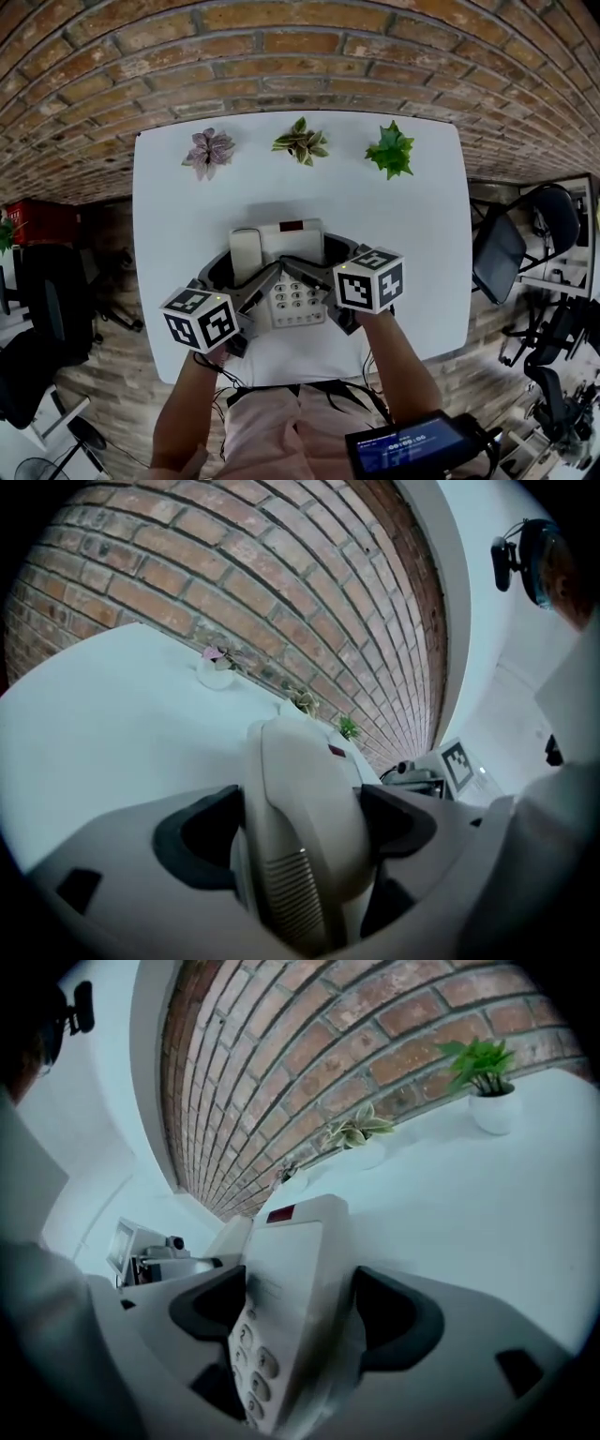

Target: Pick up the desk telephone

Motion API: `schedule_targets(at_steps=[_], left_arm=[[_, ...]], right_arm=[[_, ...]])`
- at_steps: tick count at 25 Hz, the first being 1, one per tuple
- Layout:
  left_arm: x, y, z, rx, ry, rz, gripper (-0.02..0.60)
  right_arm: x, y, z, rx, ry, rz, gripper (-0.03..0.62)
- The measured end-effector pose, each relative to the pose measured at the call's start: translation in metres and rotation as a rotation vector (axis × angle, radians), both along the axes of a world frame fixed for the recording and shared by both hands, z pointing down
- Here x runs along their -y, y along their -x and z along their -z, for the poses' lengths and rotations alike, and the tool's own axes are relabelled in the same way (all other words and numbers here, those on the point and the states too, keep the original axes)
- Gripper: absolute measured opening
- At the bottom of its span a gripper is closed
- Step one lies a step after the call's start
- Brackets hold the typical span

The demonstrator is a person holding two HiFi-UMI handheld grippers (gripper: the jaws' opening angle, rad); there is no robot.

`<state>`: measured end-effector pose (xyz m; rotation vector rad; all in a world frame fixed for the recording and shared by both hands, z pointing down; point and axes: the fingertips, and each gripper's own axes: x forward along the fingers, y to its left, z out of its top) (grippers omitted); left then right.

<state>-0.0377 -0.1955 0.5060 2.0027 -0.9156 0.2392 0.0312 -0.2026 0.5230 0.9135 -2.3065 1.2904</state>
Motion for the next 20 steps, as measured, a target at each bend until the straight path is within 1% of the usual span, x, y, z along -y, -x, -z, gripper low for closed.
schedule_targets(at_steps=[1,3,5,8,12,15,18,20], left_arm=[[0.000,0.000,0.000,-0.005,0.001,-0.005,0.414],[0.000,-0.001,0.000,-0.007,0.000,-0.016,0.414],[0.000,-0.001,0.001,0.002,-0.006,-0.023,0.414],[-0.001,0.001,0.005,0.012,-0.038,-0.012,0.413],[-0.007,0.006,0.019,0.044,-0.133,0.016,0.413],[-0.013,0.006,0.028,0.057,-0.209,0.012,0.413],[-0.021,0.005,0.033,0.042,-0.259,-0.024,0.423],[-0.027,0.005,0.032,-0.002,-0.251,-0.064,0.450]], right_arm=[[0.002,0.001,-0.001,0.010,0.021,0.008,0.392],[0.005,0.002,-0.001,0.017,0.043,0.020,0.387],[0.005,0.002,0.001,0.020,0.029,0.013,0.376],[0.004,0.002,0.008,0.040,-0.049,-0.017,0.354],[0.003,0.005,0.025,0.102,-0.197,-0.007,0.342],[-0.002,0.003,0.039,0.143,-0.309,-0.011,0.330],[-0.008,0.002,0.048,0.171,-0.381,-0.016,0.321],[-0.014,0.003,0.051,0.187,-0.408,-0.009,0.319]])
